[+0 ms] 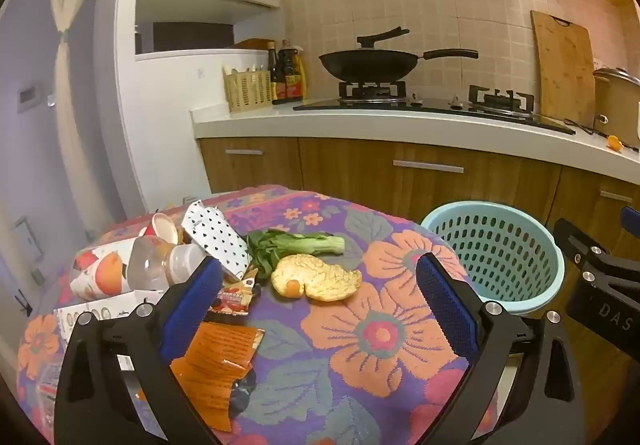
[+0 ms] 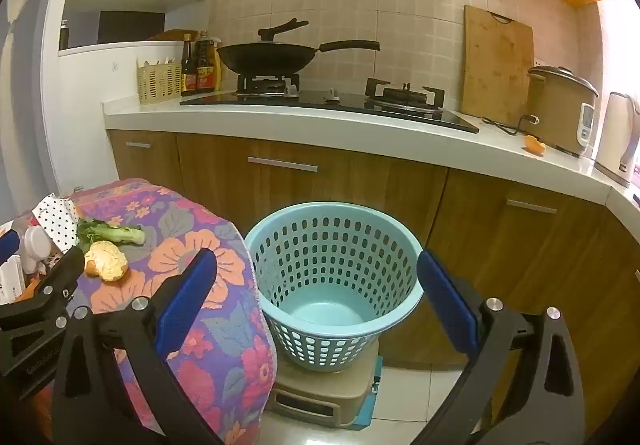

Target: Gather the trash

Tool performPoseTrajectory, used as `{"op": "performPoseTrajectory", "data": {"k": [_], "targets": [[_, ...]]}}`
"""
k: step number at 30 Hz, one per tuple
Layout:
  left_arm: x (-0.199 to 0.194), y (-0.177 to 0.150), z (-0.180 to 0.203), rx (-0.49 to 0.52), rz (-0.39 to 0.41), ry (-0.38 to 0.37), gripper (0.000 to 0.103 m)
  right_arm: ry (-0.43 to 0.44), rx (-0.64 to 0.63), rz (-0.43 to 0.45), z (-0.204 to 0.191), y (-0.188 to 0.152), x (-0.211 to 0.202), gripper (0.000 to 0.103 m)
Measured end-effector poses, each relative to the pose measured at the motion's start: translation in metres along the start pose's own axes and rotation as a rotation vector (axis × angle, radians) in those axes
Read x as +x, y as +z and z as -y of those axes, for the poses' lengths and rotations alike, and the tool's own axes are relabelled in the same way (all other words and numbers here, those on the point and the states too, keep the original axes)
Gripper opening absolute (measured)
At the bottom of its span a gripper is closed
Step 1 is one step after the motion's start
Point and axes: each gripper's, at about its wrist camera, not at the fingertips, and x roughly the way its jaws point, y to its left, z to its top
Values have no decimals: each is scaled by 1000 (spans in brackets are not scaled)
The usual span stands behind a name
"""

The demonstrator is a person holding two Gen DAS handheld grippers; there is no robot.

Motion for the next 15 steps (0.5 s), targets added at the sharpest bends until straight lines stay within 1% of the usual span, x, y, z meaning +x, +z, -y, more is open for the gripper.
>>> {"op": "performPoseTrajectory", "data": {"k": [4,9,10,11,15], "targets": [[2,1,-1,-11,-7,6,94,19,-3,10,1,1,-2,95],[5,4,-6,-46,-17,-13,94,14,-19,21,0,2,-6,95],[-2,2,-5,-39,6,-21,94,16,-19,7,-5,1,-8,95],[-1,2,-10,-56,2,-30,94,24,-17,8,0,3,-10,95],[-3,4,-13,-72,2,-33,94,22,-22,10,-4,2,-8,95]]}}
